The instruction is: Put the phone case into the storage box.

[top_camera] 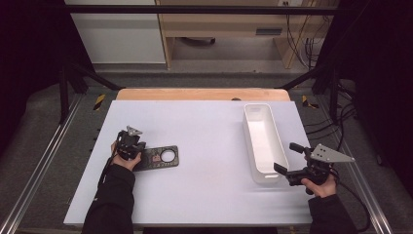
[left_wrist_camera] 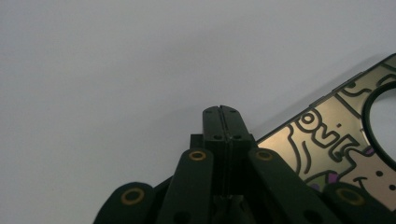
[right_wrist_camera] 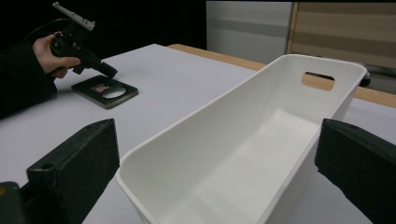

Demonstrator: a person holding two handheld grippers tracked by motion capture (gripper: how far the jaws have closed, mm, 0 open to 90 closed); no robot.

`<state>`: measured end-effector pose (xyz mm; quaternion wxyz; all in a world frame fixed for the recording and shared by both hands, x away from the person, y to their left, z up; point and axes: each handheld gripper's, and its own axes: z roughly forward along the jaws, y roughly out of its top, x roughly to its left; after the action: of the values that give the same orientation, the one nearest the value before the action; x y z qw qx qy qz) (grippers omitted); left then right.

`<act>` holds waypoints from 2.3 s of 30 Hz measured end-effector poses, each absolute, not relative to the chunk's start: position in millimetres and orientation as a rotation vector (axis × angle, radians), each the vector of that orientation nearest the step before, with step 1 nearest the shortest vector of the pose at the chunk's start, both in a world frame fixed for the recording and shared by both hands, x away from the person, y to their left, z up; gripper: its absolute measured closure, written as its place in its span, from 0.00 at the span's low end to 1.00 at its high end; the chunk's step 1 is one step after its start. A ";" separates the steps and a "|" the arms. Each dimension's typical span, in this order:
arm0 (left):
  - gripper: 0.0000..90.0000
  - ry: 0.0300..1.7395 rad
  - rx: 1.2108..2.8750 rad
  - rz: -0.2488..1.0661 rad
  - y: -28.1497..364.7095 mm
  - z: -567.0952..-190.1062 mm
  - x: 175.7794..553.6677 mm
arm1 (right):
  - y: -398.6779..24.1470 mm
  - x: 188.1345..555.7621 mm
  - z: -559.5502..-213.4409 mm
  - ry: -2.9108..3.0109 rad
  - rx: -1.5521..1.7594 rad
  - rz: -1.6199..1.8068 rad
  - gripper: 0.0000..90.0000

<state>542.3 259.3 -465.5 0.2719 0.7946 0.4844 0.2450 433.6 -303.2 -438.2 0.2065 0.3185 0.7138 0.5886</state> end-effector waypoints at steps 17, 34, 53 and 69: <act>0.99 1.293 2.144 0.641 258.9 -466.2 521.2 | -303.3 433.3 -437.4 1.986 0.882 1.648 0.00; 0.99 1.262 2.163 0.628 257.6 -466.7 501.5 | -303.8 432.6 -436.6 1.982 0.883 1.651 0.00; 0.93 1.245 2.117 0.644 262.4 -461.5 492.4 | -304.6 432.0 -435.6 1.978 0.882 1.651 0.00; 0.53 1.120 1.992 0.678 269.9 -432.2 485.3 | -303.8 432.4 -436.6 1.985 0.880 1.645 0.00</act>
<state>485.3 269.9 -432.2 0.3697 0.7765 0.4366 0.2643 432.4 -303.8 -436.6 0.2072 0.3161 0.7127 0.5909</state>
